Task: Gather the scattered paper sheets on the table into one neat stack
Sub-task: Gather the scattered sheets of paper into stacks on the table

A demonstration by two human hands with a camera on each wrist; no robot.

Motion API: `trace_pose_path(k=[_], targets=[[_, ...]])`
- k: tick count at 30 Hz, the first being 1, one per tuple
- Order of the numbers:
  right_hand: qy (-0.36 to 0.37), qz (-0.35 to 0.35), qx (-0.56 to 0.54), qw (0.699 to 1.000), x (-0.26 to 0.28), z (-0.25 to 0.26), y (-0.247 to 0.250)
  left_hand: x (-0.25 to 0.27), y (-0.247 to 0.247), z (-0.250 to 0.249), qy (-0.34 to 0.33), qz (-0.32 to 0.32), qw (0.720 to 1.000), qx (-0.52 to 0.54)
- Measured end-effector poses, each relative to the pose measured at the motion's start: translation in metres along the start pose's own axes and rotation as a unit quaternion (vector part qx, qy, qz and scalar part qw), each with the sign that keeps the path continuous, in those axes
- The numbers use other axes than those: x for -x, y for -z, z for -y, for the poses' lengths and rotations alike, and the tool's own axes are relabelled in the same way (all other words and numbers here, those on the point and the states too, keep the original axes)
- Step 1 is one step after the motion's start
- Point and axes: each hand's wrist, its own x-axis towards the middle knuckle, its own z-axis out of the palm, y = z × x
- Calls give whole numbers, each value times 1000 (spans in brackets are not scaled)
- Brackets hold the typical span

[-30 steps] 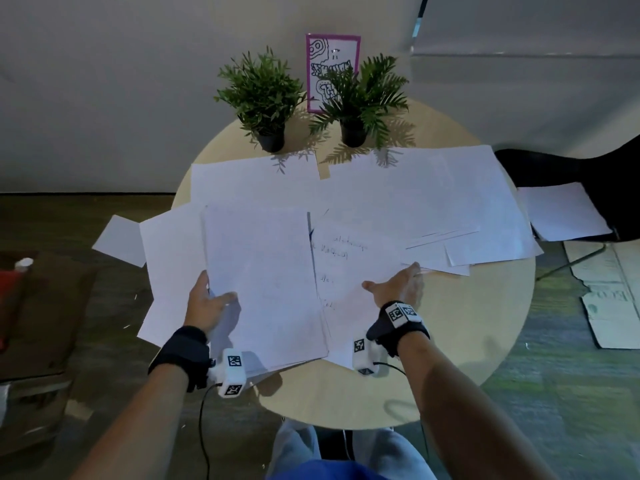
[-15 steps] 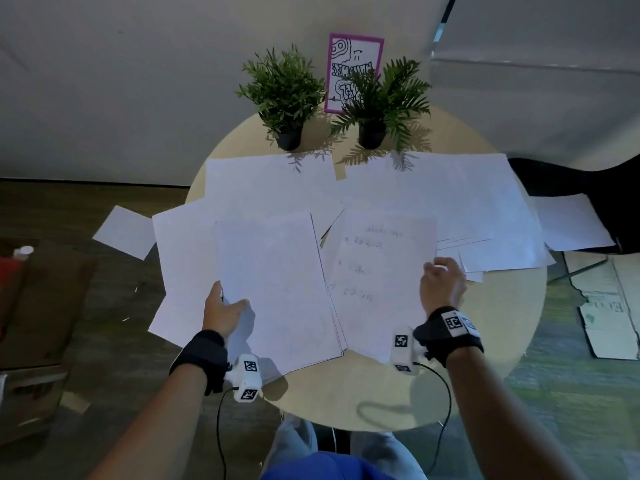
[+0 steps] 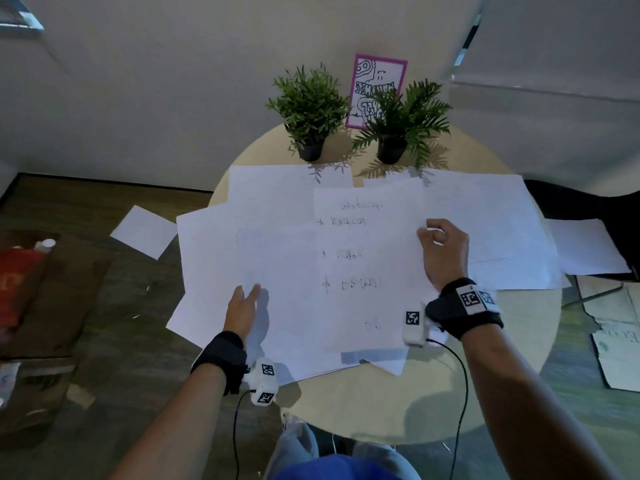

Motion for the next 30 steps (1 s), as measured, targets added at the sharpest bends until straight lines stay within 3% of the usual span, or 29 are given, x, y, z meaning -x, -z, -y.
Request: trace_pose_path(k=[6,12,15,21,26,30], targets=[[-45,69,81,993,36,-32,-86,6,6,-1,50,32,995,76],[-58,109,184,975,66,-50,-135,6,4,3,-3,39,999,35],[-59,115,201,971,72,-56,-148,7,-1,4,-22,2,1000,-18],[-6,122,229,966,81,-58,-158,2,0,8,-71,-15,990,-123],[-33,26,253,966,72,-65,-126,-5,1,15,-72,-16,989,-131],[-151,-75,315,934,68,-76,-76,-15,3,21,-63,-14,985,-159]])
